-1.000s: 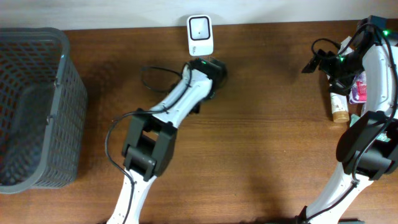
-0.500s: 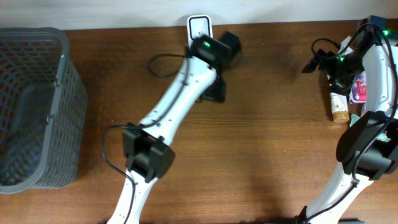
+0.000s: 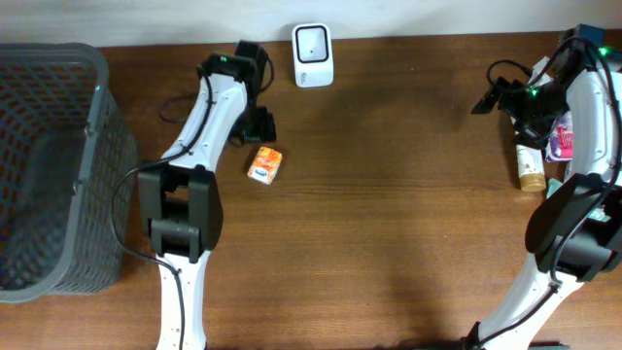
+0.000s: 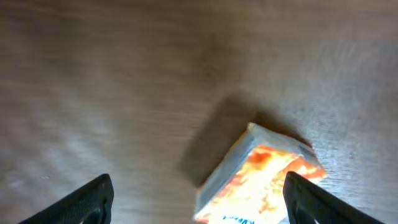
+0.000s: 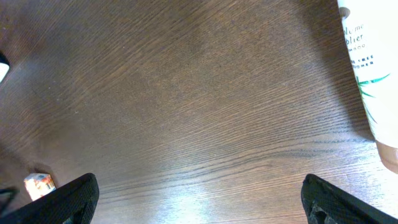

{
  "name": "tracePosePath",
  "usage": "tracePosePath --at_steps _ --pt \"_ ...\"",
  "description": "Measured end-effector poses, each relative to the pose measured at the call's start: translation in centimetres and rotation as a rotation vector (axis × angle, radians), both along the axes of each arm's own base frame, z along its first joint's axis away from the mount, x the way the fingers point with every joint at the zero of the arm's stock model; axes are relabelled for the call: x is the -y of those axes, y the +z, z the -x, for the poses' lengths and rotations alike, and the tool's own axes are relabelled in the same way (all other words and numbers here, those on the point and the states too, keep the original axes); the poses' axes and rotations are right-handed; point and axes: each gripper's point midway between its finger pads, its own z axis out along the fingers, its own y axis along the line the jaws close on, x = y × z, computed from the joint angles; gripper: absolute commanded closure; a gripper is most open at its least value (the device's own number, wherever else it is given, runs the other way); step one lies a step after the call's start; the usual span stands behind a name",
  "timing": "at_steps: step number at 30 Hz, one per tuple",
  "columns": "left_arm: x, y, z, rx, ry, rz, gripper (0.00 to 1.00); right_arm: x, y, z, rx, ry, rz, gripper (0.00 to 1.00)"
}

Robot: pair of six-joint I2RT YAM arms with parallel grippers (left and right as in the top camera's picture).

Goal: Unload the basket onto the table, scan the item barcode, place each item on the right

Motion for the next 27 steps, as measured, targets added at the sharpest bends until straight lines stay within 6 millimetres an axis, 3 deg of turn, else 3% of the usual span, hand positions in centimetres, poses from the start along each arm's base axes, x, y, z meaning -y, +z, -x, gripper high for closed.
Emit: tracePosePath --at_steps 2,6,11,13,20,21,24,27 --pt "0.6 -2.2 1.5 -0.062 -0.023 0.044 0.30 0.0 0.0 0.0 -0.001 0.000 0.000 0.01" --pt "1.2 -3.6 2.4 -0.088 -0.038 0.084 0.59 0.0 0.0 0.0 0.000 0.000 0.000 0.02" --pt "1.7 -3.6 3.0 -0.103 -0.055 0.113 0.76 0.0 0.0 0.0 0.000 0.000 0.000 0.01" --pt "2.0 -3.7 3.0 -0.107 -0.071 0.136 1.00 0.0 0.0 0.0 0.000 0.000 0.000 0.01" --pt "1.9 -2.8 4.2 -0.163 -0.085 0.142 1.00 0.0 0.0 0.0 -0.002 0.000 -0.001 0.01" --pt "1.9 -1.8 4.2 -0.168 -0.086 0.140 1.00 0.0 0.0 0.0 -0.001 0.000 0.000 0.01" --pt "2.3 2.9 1.1 -0.040 -0.097 0.146 1.00 0.0 0.0 0.0 0.000 0.000 0.000 0.01" --pt "0.4 7.8 -0.4 0.094 -0.079 -0.007 1.00 0.0 0.0 0.0 0.000 0.000 0.000 0.01"
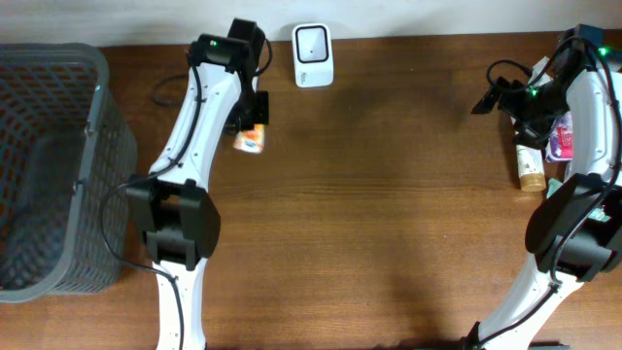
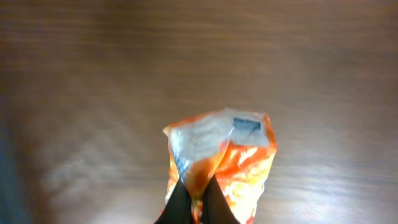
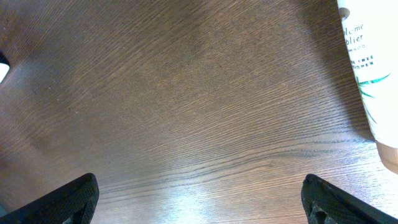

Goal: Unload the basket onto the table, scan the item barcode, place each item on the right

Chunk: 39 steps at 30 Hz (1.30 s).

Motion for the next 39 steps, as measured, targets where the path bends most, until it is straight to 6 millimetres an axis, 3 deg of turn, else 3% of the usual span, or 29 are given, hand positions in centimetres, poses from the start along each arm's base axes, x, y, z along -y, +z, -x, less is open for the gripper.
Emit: tracePosePath --at_steps 2,6,12,15,17,18,21,23,24,25,27,29,31,33,37,39 --pt "-1.8 1.6 0.0 0.056 0.044 -0.160 1.00 0.0 0.0 0.0 0.000 0.000 0.000 0.01" --pt "-3.5 1.9 0.5 0.132 0.092 -0.468 1.00 0.0 0.0 0.0 0.000 0.000 0.000 0.01" --pt "-1.3 -2.3 2.9 0.104 -0.005 -0.619 1.00 0.0 0.0 0.0 0.000 0.000 0.000 0.01" --pt "1.4 -4.1 4.9 0.052 -0.071 -0.575 0.81 0.0 0.0 0.0 0.000 -0.001 0.000 0.01" --pt "4.2 -4.9 6.1 0.034 -0.111 -0.512 0.70 0.0 0.0 0.0 0.000 0.000 0.000 0.01" --pt "6.8 -5.6 7.1 0.015 -0.145 -0.439 0.62 0.0 0.0 0.0 0.000 -0.001 0.000 0.01" --pt "10.6 -6.6 9.3 -0.035 -0.193 -0.321 0.72 0.0 0.0 0.0 0.000 0.000 0.000 0.01" --pt "12.2 -7.0 10.4 -0.064 -0.221 -0.277 0.77 0.0 0.0 0.0 0.000 0.000 0.000 0.01" --pt "12.5 -7.1 10.7 -0.073 -0.231 -0.265 0.76 0.0 0.0 0.0 0.000 0.000 0.000 0.01" --pt "12.6 -7.1 10.8 -0.080 -0.232 -0.257 0.68 0.0 0.0 0.0 0.000 -0.001 0.000 0.01" --pt "12.1 -7.1 10.7 -0.098 -0.220 -0.249 0.41 0.0 0.0 0.0 0.000 0.000 0.000 0.01" --pt "10.5 -5.2 8.7 -0.084 -0.157 -0.216 0.27 0.0 0.0 0.0 0.000 0.000 0.000 0.01" --pt "8.1 -3.2 6.0 -0.043 -0.069 -0.172 0.25 0.0 0.0 0.0 0.000 0.000 0.000 0.01" --pt "4.1 -2.3 3.6 -0.035 0.040 -0.124 0.28 0.0 0.0 0.0 0.000 0.000 0.000 0.01" --pt "0.0 -4.0 3.2 -0.131 0.112 0.008 0.31 0.0 0.0 0.0 0.000 0.000 0.000 0.01" --pt "0.0 -6.1 3.9 -0.182 0.104 0.054 0.32 0.0 0.0 0.0 0.001 0.000 0.000 0.01"
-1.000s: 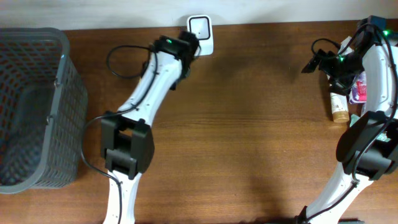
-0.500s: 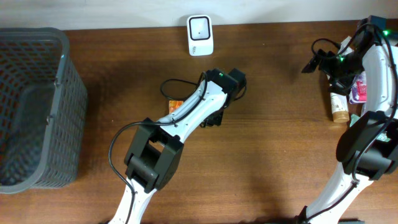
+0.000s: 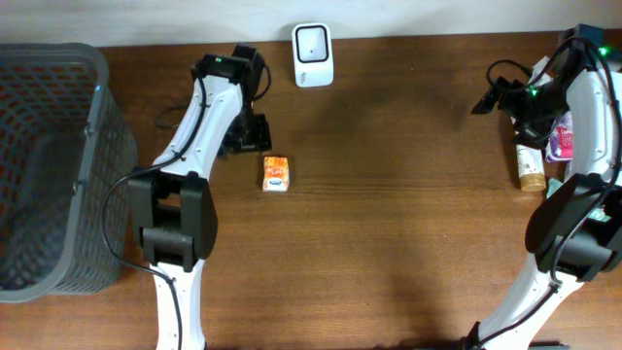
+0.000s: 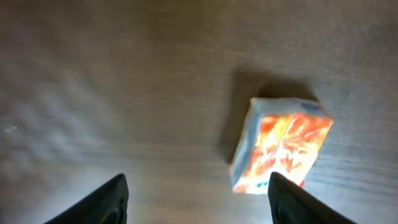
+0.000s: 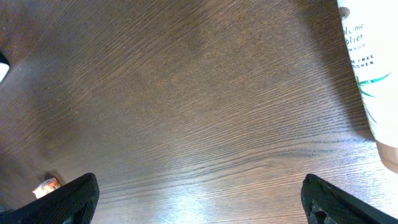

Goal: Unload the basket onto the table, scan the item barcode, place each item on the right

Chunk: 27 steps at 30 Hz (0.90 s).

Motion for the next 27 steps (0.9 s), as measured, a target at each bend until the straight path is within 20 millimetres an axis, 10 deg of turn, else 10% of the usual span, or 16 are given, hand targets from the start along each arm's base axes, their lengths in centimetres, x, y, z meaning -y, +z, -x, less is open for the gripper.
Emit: tracePosePath --at_steps 7,12,20,27 --pt "3.1 -4.4 1.6 -0.050 -0.081 0.166 0.48 0.0 0.0 0.0 -0.001 0.000 0.000 0.01" --pt "4.1 -5.8 1.8 -0.042 -0.101 0.231 1.00 0.0 0.0 0.0 -0.001 0.000 0.000 0.01" --pt "4.0 -4.8 2.1 -0.046 -0.127 0.222 1.00 0.0 0.0 0.0 -0.001 0.000 0.000 0.01" --pt "3.3 3.2 -1.9 0.184 -0.217 -0.065 1.00 0.0 0.0 0.0 -0.001 0.000 0.000 0.02"
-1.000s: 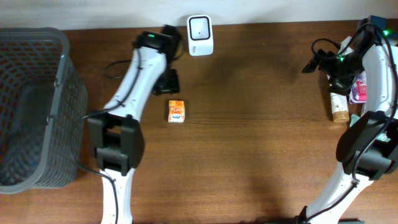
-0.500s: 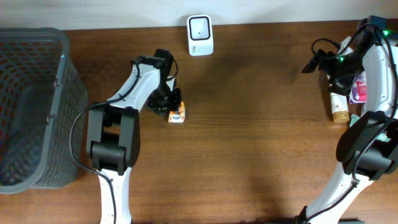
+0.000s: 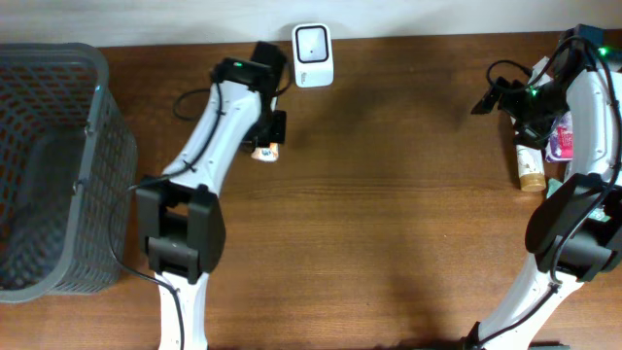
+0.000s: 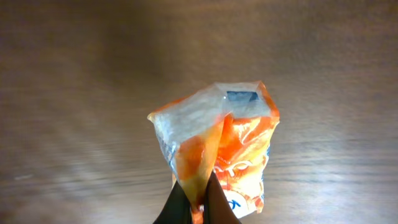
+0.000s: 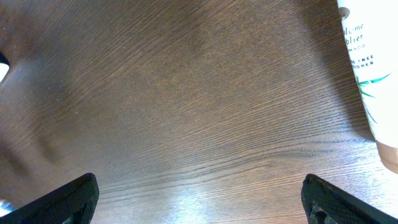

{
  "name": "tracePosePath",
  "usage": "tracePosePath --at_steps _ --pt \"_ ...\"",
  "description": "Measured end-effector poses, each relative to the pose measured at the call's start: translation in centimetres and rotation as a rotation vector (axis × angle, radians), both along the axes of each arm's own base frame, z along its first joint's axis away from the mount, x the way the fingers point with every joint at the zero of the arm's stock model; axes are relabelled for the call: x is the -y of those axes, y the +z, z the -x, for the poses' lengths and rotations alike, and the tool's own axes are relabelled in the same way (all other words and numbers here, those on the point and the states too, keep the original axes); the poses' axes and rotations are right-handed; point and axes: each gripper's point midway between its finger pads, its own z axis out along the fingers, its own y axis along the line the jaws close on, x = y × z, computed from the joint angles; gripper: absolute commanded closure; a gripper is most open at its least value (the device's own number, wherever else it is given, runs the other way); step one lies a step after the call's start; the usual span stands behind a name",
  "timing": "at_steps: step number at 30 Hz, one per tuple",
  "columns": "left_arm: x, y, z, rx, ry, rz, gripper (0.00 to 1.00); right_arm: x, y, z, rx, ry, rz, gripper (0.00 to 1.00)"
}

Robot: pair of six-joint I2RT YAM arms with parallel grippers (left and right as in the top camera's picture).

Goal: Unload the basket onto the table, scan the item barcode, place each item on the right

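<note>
My left gripper (image 4: 198, 208) is shut on the crimped edge of a small orange and white snack packet (image 4: 219, 146), which hangs above the wooden table. From overhead the packet (image 3: 265, 152) shows just under the left gripper (image 3: 268, 129), a short way in front and to the left of the white barcode scanner (image 3: 313, 54) at the table's back edge. My right gripper (image 5: 199, 200) hovers open over bare wood at the far right, nothing between its fingers.
A grey mesh basket (image 3: 49, 165) fills the left side of the table. Bottles and packets (image 3: 540, 146) are stacked at the right edge; a white bottle with green print (image 5: 367, 68) lies beside the right gripper. A black cable (image 3: 187, 97) runs behind the left arm.
The packet lay flat on the table with my left gripper open beside it. Now the left gripper is shut on the packet's edge and holds it up nearer the scanner. The right arm is unchanged.
First the packet lay on the table under my open left gripper. Then the gripper was shut on it and held it up left of the scanner. Later the packet lay on the table again, gripper open. Now it is held once more near the scanner.
</note>
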Motion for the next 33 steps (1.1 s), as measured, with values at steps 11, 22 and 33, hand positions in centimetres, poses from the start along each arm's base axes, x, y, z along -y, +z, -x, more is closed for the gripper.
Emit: tracePosePath --at_steps 11,22,33 --pt "-0.8 3.8 -0.3 0.400 0.123 -0.588 1.00 0.0 0.0 0.0 0.000 0.000 0.000 0.01" --pt "1.6 -5.3 5.6 0.327 -0.034 -0.653 0.98 0.0 0.0 0.0 0.000 0.001 0.000 0.01" --pt "10.7 -8.3 13.4 0.174 -0.371 -0.522 0.44 0.0 0.0 0.0 0.000 0.000 0.000 0.01"
